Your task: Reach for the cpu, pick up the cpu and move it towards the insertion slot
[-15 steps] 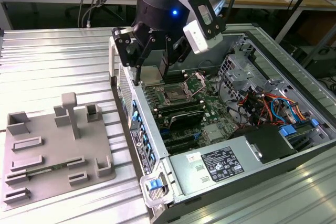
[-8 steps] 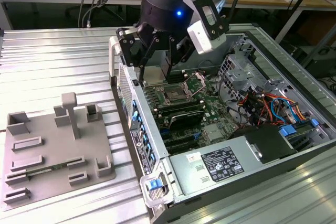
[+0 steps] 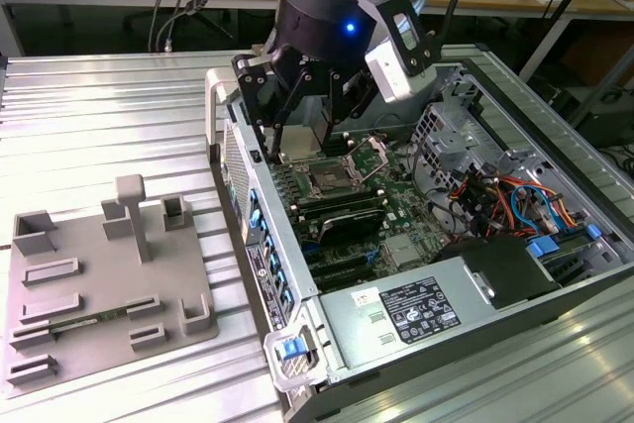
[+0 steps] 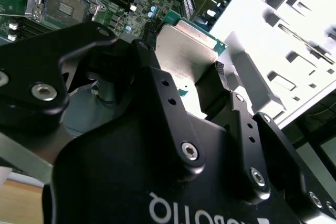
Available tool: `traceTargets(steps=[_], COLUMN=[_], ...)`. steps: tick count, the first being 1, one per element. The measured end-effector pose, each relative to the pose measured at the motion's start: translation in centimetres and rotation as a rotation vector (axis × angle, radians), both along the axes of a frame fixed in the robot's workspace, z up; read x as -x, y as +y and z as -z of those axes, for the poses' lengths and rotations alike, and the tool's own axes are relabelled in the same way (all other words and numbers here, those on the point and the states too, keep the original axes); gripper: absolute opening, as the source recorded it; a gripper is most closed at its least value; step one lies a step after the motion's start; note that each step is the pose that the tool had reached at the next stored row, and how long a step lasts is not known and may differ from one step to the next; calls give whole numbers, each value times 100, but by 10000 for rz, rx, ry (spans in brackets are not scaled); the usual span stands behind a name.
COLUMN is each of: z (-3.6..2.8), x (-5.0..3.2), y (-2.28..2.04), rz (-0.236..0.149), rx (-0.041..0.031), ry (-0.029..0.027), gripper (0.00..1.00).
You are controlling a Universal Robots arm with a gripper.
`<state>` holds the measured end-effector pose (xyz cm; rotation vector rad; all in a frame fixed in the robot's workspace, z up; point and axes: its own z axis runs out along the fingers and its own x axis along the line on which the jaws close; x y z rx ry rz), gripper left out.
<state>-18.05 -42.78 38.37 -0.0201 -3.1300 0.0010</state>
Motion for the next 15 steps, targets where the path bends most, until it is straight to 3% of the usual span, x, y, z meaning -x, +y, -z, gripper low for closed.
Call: traceTargets(steps=[15], z=[11], x=[-123], y=[38], rz=[0], rx=[0], ry=[-1], gripper=[55])
